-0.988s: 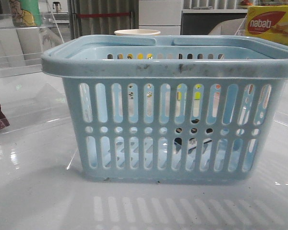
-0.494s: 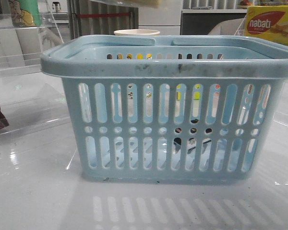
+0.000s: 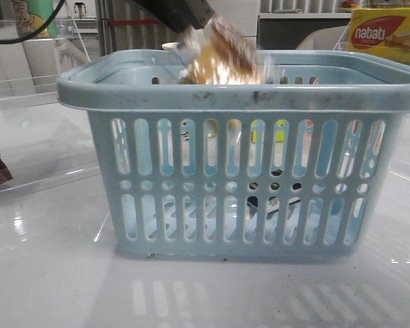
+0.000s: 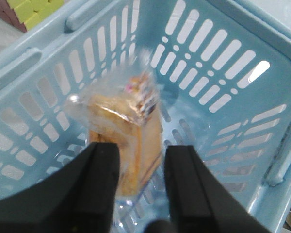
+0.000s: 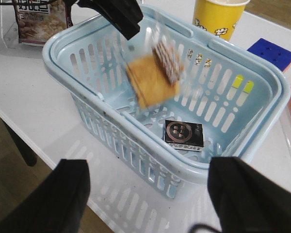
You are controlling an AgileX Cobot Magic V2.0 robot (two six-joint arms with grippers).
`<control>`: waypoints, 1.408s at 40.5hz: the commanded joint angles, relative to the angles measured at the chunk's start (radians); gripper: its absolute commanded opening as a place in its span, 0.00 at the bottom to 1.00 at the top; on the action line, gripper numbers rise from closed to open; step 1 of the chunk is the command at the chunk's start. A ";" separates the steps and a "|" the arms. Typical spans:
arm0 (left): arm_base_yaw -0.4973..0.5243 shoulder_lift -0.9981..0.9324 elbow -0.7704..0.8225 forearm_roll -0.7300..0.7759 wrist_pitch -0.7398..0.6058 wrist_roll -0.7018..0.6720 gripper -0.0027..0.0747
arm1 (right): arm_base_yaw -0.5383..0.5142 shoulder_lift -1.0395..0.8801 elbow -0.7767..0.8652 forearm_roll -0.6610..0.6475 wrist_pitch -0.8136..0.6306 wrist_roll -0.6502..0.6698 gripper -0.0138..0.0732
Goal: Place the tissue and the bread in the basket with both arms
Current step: 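Lower the bread over the basket and open the left gripper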
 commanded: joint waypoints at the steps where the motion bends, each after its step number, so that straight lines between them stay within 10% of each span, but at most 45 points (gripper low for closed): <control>1: -0.004 -0.043 -0.026 -0.048 -0.039 0.000 0.60 | -0.001 0.001 -0.025 0.002 -0.070 -0.008 0.85; 25: -0.003 -0.464 0.115 0.016 0.012 -0.060 0.60 | -0.001 0.001 -0.025 0.002 -0.070 -0.008 0.85; 40: -0.003 -0.913 0.483 0.500 -0.027 -0.502 0.60 | -0.001 0.001 -0.025 0.003 -0.043 -0.008 0.85; 57: -0.003 -1.202 0.770 0.572 -0.141 -0.684 0.60 | -0.067 0.001 -0.025 -0.124 0.113 0.148 0.85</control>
